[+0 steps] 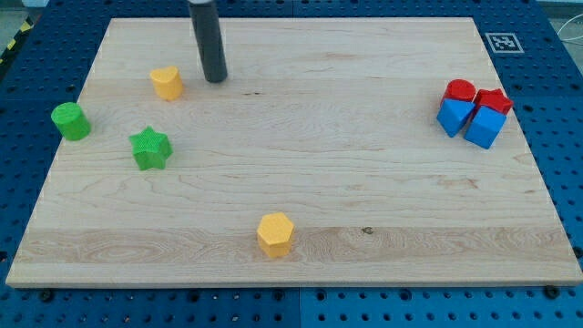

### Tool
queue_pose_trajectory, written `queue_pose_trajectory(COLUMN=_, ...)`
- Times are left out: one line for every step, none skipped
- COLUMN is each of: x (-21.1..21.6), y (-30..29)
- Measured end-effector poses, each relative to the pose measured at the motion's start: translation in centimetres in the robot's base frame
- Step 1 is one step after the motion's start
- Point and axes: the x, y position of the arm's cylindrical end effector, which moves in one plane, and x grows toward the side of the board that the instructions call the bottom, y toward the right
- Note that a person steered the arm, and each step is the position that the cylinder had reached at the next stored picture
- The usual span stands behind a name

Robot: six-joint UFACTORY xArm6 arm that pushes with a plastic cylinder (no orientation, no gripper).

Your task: Move the yellow heart closer to the green star

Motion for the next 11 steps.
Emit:
queue_pose_trajectory(x=-3.9, y=-2.9)
queue_pose_trajectory(x=-6.0, y=-6.2)
queue_pose_trajectory(x=-6.0, y=-9.4)
queue_pose_trajectory(x=-5.1, y=-11.0)
queue_pose_trajectory(x=-3.1, y=-10.5)
queue_pose_trajectory(x=-0.2, y=-8.2)
queue_pose_trajectory(x=3.7, y=-5.8)
queue_pose_trajectory(x=8.4, y=-3.7)
queue_pose_trajectory(x=12.9, y=-2.0)
queue_pose_trajectory(x=17.6, y=-0.1)
queue_pose_trajectory(x=21.6, y=1.4)
